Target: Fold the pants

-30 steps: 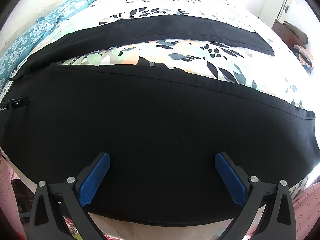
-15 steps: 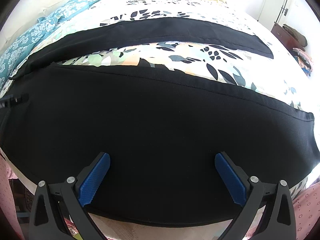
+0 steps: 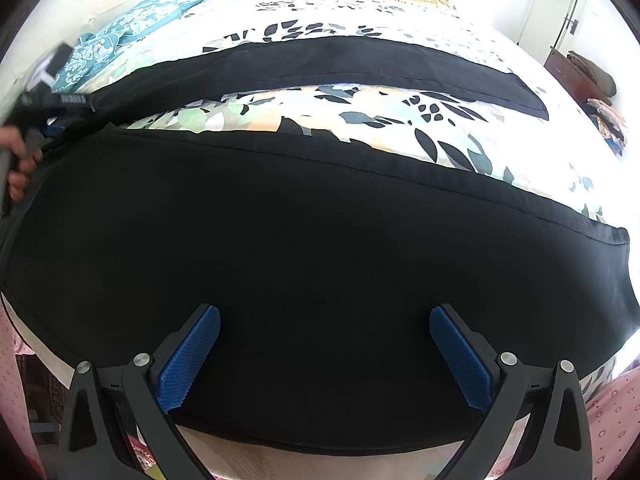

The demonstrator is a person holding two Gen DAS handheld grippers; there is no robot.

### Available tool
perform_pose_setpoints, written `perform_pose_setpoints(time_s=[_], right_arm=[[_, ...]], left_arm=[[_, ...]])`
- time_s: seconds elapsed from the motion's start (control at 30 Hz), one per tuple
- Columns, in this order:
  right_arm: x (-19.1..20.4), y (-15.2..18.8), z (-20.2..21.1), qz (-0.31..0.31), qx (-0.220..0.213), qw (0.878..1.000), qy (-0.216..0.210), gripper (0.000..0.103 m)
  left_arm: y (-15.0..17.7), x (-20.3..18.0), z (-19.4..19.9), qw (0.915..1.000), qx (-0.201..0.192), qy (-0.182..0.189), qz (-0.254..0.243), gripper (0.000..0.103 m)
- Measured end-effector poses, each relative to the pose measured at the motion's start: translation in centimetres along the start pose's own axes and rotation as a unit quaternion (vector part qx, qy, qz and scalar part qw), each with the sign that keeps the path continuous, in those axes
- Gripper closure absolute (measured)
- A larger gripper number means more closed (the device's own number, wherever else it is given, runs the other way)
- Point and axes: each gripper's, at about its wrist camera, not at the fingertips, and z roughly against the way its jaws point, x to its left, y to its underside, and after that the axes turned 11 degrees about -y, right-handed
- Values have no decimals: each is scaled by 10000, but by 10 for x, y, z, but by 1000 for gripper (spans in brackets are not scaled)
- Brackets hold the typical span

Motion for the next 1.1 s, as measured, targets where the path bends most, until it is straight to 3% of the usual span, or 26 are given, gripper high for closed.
perform_pose_setpoints(time_s=[0.17,0.27,0.43,0.5,0.6,0.67,0.83,0.97,1.1], right_arm=[[1,1,-1,31,-16,10000,-18,0],[2,1,-1,24,-11,10000,-16,0],[-2,-7,6,-32,192,9995,-248,0],[-14,-14,22,-275,-126,9975,-640,1],[-42,-30,54,-617,-767,9924,-739,1],[-72,-46,70,-760,-1081,9887,-703,1],[-181,-107,79,-1315,-1422,9805,-319,1],[-277,-176,56,-1906,-1342,9723,-176,0],[-354,-236,22,-2809,-1171,9523,-231,0]], left_arm=[[-4,8,17,9998,75,95,164,1],[-1,19,48,9986,-271,258,363,1],[3,23,69,9962,-511,403,578,1],[6,24,62,9968,-509,294,538,1],[13,32,39,9983,-343,-88,465,1],[26,39,27,9976,-327,-56,610,0],[47,48,23,9933,-806,15,825,0],[52,42,22,9916,-997,-163,808,0],[52,43,21,9908,-1051,-161,838,0]])
